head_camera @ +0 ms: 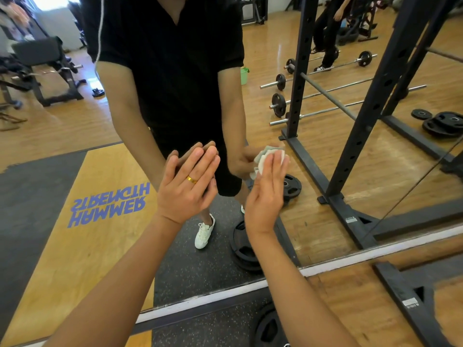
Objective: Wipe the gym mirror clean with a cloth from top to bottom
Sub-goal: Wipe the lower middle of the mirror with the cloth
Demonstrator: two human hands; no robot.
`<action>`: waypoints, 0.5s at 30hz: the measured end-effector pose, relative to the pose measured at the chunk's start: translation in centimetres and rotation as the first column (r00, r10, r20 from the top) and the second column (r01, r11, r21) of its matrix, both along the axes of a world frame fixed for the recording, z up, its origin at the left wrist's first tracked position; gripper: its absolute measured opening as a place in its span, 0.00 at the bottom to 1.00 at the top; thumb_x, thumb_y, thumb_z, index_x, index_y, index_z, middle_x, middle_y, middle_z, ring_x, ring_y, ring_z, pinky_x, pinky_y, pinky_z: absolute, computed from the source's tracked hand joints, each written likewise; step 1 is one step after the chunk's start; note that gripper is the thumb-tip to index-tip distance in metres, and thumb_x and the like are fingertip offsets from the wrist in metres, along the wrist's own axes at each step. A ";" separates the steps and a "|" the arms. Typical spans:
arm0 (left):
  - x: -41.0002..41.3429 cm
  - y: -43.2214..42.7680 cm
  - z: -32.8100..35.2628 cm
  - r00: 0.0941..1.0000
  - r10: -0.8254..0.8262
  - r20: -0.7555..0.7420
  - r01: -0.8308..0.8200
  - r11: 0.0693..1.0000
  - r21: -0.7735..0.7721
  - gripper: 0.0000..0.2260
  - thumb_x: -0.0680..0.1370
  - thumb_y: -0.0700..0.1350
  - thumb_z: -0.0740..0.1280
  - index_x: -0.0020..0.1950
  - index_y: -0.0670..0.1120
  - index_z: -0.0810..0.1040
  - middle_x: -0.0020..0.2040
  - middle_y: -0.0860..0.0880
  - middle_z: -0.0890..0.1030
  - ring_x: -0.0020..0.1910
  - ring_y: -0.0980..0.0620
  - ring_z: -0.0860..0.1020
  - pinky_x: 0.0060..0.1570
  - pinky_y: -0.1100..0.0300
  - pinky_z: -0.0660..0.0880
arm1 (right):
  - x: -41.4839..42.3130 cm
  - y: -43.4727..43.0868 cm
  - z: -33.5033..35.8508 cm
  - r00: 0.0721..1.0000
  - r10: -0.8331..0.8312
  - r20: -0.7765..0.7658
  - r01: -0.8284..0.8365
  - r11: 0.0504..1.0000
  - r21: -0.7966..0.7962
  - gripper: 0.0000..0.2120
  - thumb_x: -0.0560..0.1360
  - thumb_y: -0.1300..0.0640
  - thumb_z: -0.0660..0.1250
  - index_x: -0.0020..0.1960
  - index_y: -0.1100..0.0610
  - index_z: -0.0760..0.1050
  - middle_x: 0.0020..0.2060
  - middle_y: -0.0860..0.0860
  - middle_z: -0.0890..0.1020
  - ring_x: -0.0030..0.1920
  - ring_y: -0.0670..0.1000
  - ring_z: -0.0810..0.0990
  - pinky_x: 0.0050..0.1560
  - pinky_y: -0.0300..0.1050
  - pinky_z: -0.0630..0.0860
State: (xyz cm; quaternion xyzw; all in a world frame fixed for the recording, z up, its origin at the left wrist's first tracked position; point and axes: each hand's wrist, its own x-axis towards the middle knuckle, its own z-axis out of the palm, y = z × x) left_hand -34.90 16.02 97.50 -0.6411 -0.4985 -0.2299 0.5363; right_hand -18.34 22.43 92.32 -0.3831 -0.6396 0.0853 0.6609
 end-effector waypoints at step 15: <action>-3.9 -9.3 0.6 0.972 -0.153 0.178 0.202 0.932 -0.301 0.24 0.80 0.40 0.66 0.77 0.41 0.70 0.79 0.41 0.66 0.81 0.42 0.61 0.77 0.36 0.55 | 1.2 -1.8 -3.7 0.885 -0.017 0.465 -0.066 0.984 0.163 0.31 0.76 0.76 0.69 0.77 0.63 0.67 0.77 0.59 0.68 0.79 0.64 0.62 0.80 0.50 0.59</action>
